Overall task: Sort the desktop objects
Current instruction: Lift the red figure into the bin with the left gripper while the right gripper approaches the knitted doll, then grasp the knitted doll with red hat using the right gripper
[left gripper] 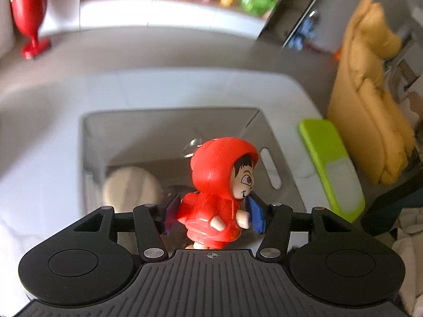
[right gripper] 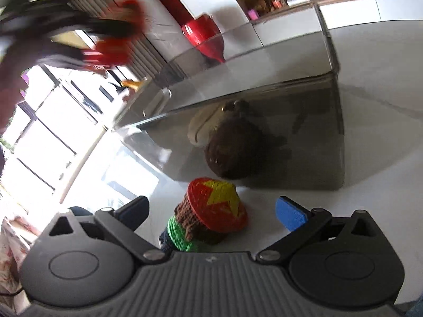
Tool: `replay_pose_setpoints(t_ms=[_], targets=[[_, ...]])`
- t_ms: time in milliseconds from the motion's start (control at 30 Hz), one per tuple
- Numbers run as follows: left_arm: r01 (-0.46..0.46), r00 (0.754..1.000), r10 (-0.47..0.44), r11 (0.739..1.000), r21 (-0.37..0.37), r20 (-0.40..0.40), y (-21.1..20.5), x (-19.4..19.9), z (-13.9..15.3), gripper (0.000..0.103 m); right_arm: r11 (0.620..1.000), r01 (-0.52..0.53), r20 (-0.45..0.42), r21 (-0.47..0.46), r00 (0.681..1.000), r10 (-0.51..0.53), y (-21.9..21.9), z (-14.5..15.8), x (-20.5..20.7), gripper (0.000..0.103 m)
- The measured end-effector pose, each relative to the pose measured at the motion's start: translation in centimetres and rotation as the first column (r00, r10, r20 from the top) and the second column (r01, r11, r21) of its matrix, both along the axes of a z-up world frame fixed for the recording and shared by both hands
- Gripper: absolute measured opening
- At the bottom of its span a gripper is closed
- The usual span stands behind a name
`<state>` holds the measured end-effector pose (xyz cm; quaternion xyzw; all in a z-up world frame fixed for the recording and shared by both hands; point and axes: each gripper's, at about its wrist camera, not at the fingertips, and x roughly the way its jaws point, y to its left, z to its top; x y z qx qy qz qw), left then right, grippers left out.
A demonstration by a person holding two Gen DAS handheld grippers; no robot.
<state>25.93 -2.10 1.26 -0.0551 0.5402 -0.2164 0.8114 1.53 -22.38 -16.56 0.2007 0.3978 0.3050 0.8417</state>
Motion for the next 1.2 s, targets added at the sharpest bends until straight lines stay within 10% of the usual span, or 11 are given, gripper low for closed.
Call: replay_pose_setpoints(t_ms=[433,567,900,1067,1200], targets=[[0.037,0.942,-0.018,0.998,0.053,-0.336,-7.3,8.0,-12.9,0.059,0.977,0.015,-0.044,0.211,0.999,-0.006,-2.4,-1.8,0.9,0.103],[0.03,0.936,-0.02,0.999,0.025,-0.351,-7.0,7.8,-13.2,0.081,0.984,0.013,-0.015,0.175,1.0,-0.011,-2.1,-1.5,0.7,0.103],[0.016,0.992,-0.035,0.988,-0.156,-0.12,1.0,-1.0,-3.4,0.103,0.999,0.041,-0.04,0.026,0.998,-0.04,0.4,-2.7,1.5,0.103],[0.086,0.996,-0.088,0.993,-0.075,-0.022,4.8,-8.3,-2.8,0.103,0.987,0.159,-0.06,0.019,0.986,-0.157,1.8,-2.8,1.8,0.101],[0.085,0.991,-0.068,0.984,-0.157,0.112,7.8,-10.2,-2.2,0.103,0.982,0.185,-0.182,-0.031,0.965,-0.187,4.3,-3.0,2.9,0.097]])
